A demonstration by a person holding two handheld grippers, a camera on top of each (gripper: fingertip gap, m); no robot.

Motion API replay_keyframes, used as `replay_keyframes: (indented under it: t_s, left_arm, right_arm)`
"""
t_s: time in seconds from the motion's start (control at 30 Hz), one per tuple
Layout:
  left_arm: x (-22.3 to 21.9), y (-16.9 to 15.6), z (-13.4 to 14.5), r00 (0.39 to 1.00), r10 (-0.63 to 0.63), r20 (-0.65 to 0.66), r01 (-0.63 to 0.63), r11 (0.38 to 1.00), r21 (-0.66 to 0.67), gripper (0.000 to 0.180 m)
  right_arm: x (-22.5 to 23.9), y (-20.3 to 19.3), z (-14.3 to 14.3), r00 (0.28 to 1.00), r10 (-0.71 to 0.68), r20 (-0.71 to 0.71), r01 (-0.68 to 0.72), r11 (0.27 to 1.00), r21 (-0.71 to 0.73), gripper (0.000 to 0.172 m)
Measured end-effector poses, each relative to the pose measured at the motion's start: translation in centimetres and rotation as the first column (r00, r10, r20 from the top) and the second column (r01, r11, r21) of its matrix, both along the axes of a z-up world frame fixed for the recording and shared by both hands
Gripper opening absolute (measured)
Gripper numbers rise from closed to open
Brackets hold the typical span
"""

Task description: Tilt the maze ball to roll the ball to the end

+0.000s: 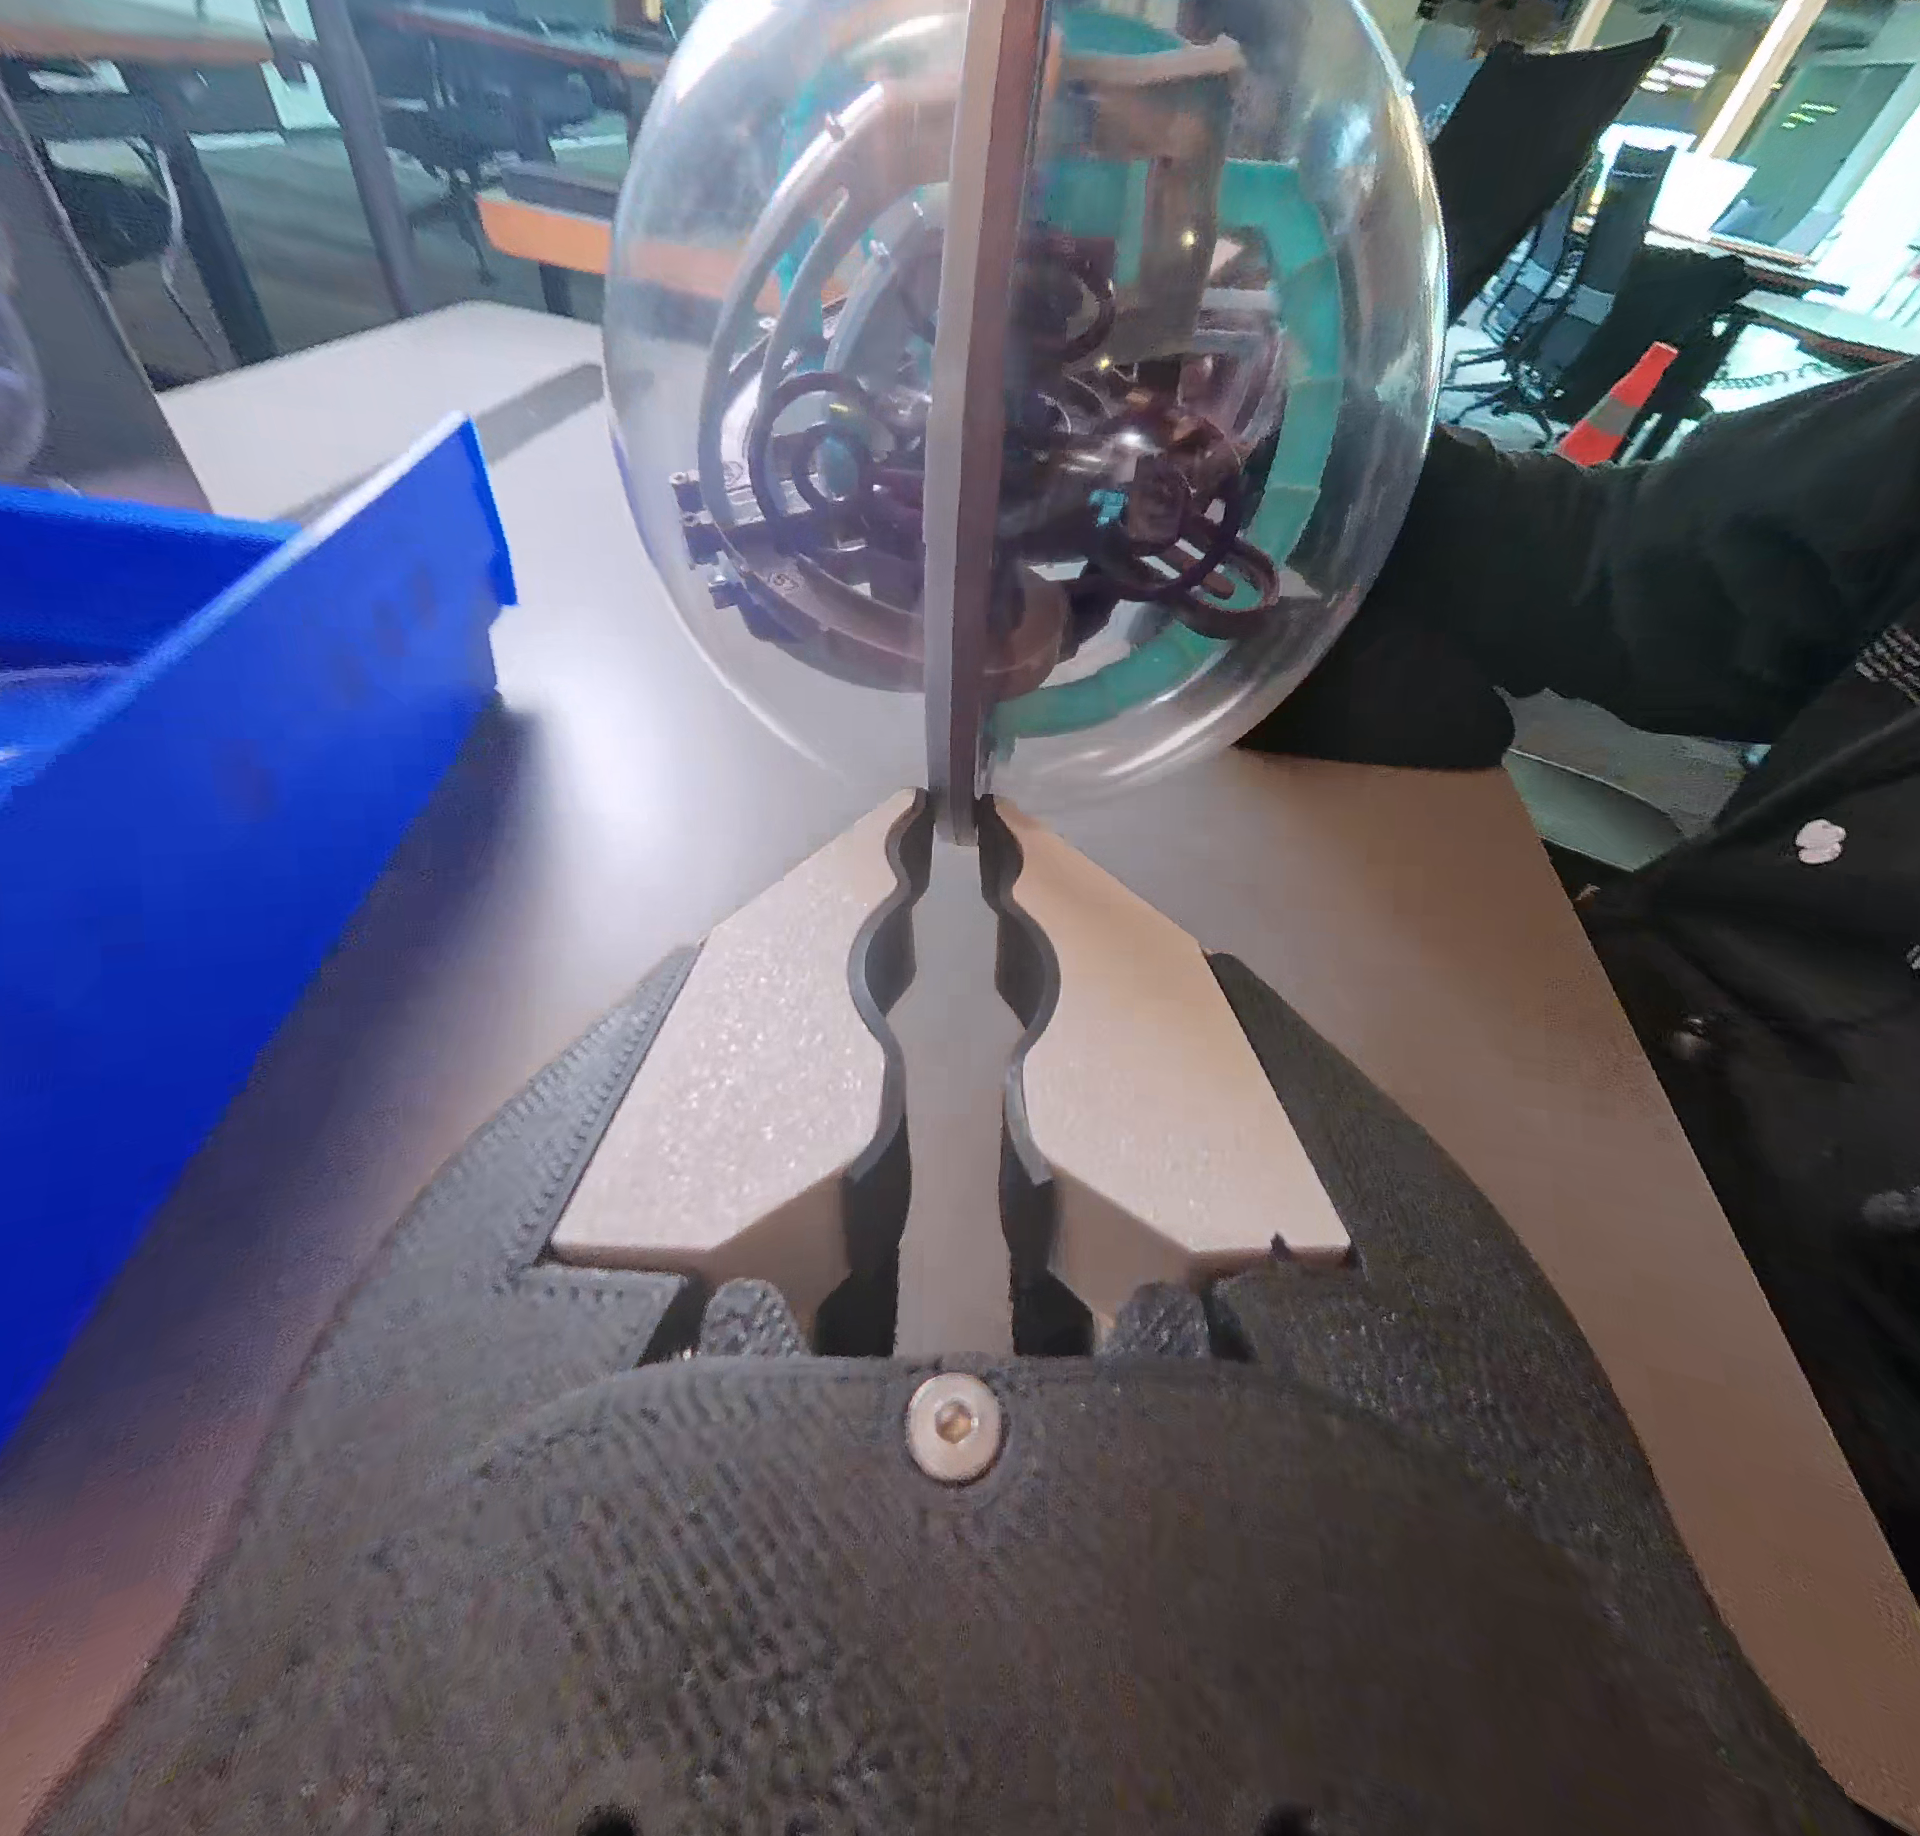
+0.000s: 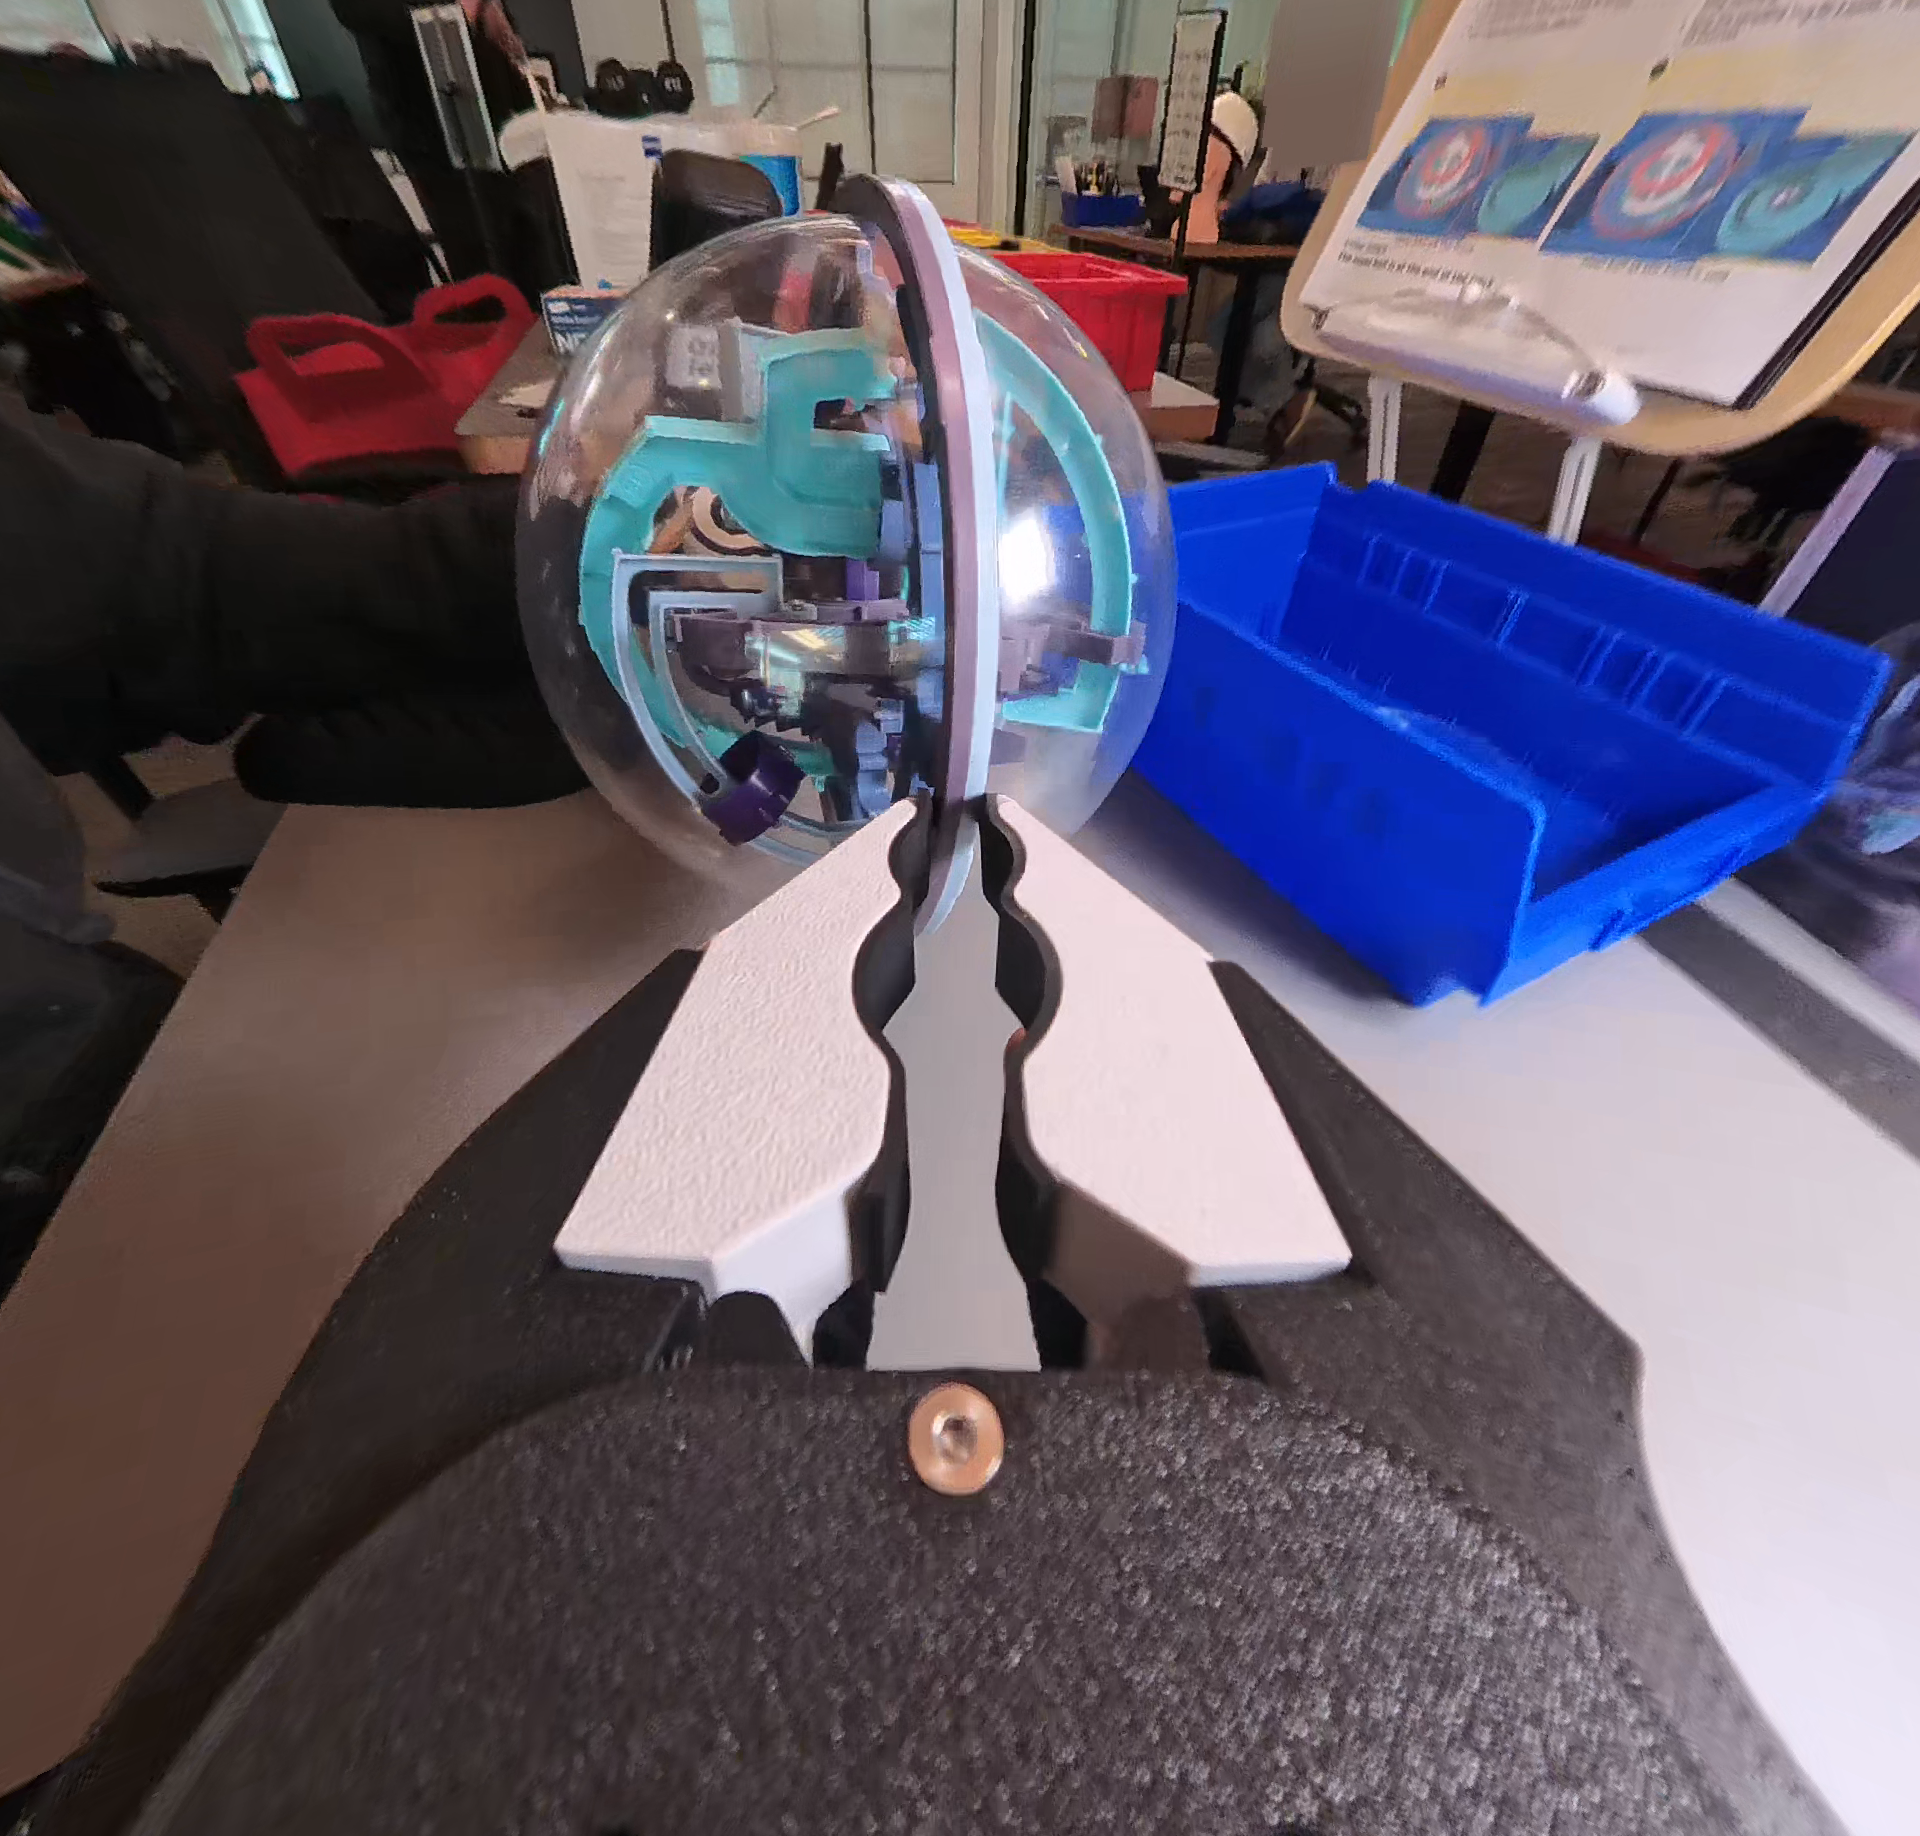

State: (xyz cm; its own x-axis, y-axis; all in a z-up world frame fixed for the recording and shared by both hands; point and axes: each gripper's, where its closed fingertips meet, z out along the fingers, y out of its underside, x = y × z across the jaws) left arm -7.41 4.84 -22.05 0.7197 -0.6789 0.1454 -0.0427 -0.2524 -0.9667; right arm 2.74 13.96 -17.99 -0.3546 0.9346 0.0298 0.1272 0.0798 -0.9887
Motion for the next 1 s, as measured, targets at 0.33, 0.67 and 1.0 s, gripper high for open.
replay_keyframes:
  t_s: [0.33, 0.67, 1.0]
  left_arm:
    - [-3.2, -0.1, 13.1, 0.996, 0.083, 0.038, -0.091, 0.939, 0.332, 0.007]
    - [-3.1, -1.5, 25.5, 0.989, 0.078, 0.122, -0.137, 0.779, 0.612, 0.007]
    - [-1.3, -2.4, 25.9, 0.996, 0.057, 0.068, -0.089, 0.723, 0.685, 0.006]
  right_arm:
    - [-2.5, -0.3, 12.0, 0.978, 0.033, -0.207, -0.004, 0.990, 0.138, 0.006]
    - [-2.0, -1.5, 20.3, 0.901, 0.041, -0.431, 0.052, 0.978, 0.200, 0.006]
    - [-0.4, -2.0, 20.8, 0.860, 0.071, -0.505, 0.047, 0.975, 0.216, 0.006]
